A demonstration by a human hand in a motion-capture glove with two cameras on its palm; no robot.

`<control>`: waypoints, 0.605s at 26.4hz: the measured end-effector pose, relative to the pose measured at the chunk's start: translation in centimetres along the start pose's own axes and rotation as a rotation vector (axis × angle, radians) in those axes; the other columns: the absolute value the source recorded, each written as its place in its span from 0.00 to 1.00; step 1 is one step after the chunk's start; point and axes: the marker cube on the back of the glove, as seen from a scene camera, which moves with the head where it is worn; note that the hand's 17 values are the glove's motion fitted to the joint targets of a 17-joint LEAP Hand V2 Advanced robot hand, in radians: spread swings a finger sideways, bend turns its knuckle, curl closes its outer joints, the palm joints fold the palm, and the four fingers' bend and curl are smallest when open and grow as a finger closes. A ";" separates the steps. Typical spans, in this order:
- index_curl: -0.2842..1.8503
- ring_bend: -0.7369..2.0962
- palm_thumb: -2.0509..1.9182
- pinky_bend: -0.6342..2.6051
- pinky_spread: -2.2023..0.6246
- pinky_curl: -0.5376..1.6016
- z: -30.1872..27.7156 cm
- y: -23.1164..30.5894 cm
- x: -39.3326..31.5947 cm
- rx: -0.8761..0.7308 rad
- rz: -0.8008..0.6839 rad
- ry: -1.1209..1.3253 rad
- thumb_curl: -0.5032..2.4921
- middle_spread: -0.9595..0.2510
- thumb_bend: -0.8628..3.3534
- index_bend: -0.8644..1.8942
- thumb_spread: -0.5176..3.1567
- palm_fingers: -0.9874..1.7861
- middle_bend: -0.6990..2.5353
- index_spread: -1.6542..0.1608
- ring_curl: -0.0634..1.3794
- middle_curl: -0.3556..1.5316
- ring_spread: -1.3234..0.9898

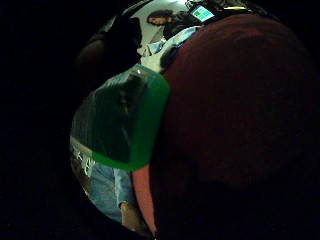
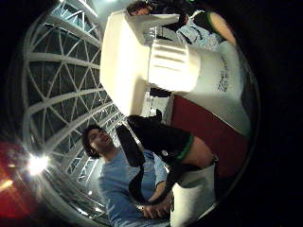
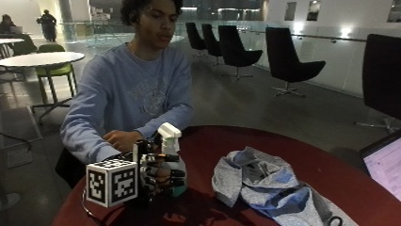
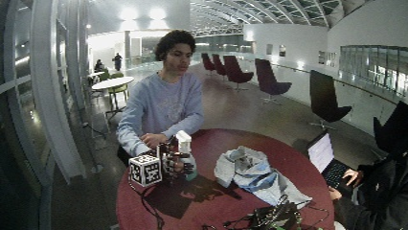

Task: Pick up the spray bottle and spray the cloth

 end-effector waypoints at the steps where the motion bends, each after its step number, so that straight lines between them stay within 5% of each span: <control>1: 0.26 0.39 0.59 0.26 0.86 0.41 0.2 -0.2 0.1 0.003 0.000 0.009 0.27 0.77 0.19 0.35 0.44 0.58 0.28 0.70 0.26 0.38 0.59; 8: 0.24 0.41 0.62 0.28 0.87 0.41 2.0 -1.9 0.4 0.078 0.005 0.055 0.28 0.77 0.21 0.34 0.42 0.58 0.28 0.70 0.27 0.39 0.59; 16: 0.25 0.45 0.70 0.24 0.87 0.39 2.9 -3.3 0.3 0.183 -0.034 0.049 0.31 0.77 0.24 0.36 0.42 0.69 0.31 0.73 0.29 0.41 0.57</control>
